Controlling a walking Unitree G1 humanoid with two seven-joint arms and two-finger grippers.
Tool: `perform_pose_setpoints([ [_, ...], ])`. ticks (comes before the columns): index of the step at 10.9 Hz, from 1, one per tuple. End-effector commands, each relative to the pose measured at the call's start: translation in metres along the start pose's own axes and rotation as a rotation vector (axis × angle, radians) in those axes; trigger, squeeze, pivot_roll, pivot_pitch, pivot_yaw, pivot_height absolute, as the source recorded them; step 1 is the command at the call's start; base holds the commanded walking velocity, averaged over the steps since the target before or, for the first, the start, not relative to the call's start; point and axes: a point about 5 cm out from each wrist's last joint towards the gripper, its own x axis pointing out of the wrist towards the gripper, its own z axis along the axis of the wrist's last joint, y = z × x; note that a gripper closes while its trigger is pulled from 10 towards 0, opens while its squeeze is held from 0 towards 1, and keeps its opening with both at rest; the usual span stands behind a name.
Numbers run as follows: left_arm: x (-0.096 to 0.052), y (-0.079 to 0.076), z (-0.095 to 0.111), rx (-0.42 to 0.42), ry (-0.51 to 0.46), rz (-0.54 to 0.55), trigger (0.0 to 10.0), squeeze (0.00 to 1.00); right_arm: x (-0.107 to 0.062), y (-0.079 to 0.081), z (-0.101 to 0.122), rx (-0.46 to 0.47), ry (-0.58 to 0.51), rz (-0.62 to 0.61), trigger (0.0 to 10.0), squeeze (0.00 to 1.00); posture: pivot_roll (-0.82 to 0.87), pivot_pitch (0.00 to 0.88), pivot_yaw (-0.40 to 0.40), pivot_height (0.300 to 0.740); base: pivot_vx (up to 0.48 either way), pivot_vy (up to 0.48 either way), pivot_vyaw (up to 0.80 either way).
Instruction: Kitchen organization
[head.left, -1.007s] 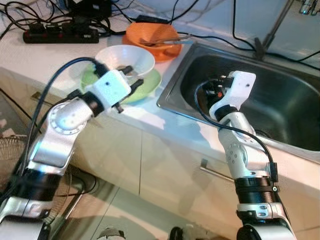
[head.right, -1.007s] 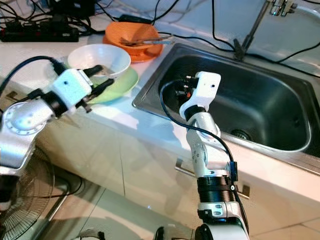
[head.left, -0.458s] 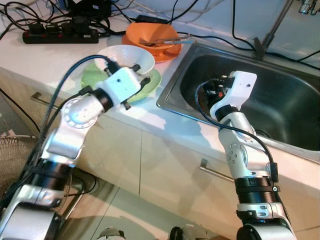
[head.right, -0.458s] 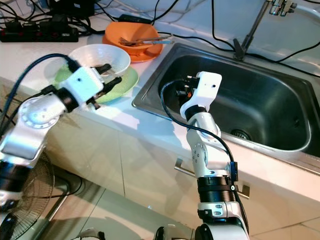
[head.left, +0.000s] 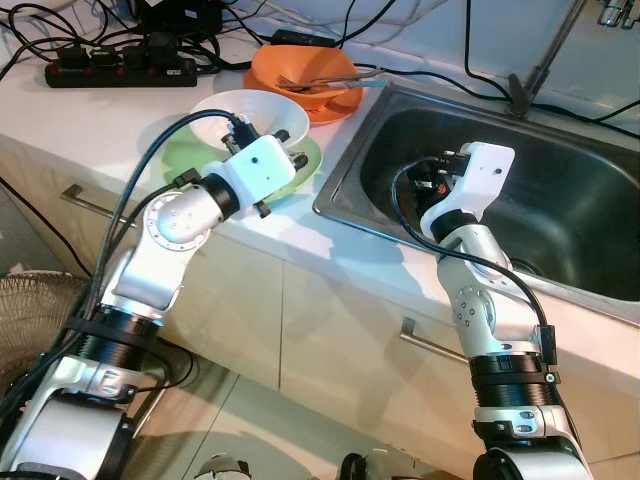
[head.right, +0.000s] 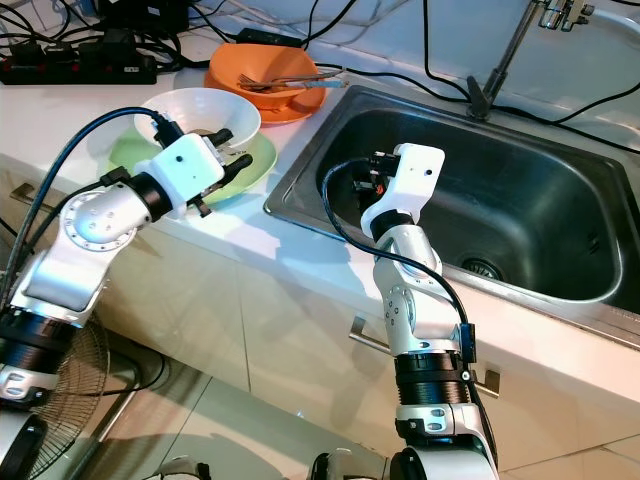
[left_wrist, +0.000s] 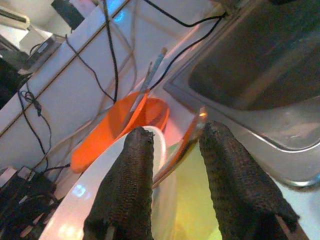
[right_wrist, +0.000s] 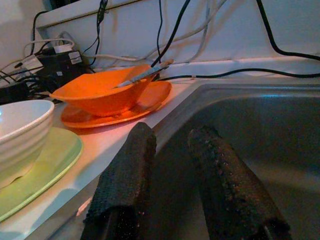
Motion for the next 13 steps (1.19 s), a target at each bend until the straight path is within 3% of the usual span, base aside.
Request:
perform_pose_setpoints([
  [1, 0.006, 0.001, 0.005, 0.031, -0.01, 0.007, 10.0, 0.0, -0.001, -0.003, 0.004, 0.002, -0.014, -0.016, 10.0, 0.0, -0.02, 0.063, -0.064, 0.719, 0.0, 0.0, 0.0],
  [5, 0.019, 0.003, 0.011, 0.045, -0.018, 0.053, 10.0, 0.0, -0.002, -0.004, 0.003, 0.005, -0.013, -0.022, 10.0, 0.0, -0.02, 0.063, -0.061, 0.719, 0.0, 0.0, 0.0],
  [6, 0.021, 0.003, 0.013, 0.044, -0.024, 0.064, 0.0, 0.0, -0.002, -0.005, 0.003, 0.004, -0.014, -0.026, 10.0, 0.0, -0.02, 0.063, -0.061, 0.719, 0.0, 0.0, 0.0],
  [13, 0.021, 0.005, 0.011, 0.052, -0.022, 0.076, 0.0, 0.0, 0.0, -0.004, 0.002, 0.006, -0.01, -0.025, 10.0, 0.0, -0.02, 0.057, -0.061, 0.719, 0.0, 0.0, 0.0],
])
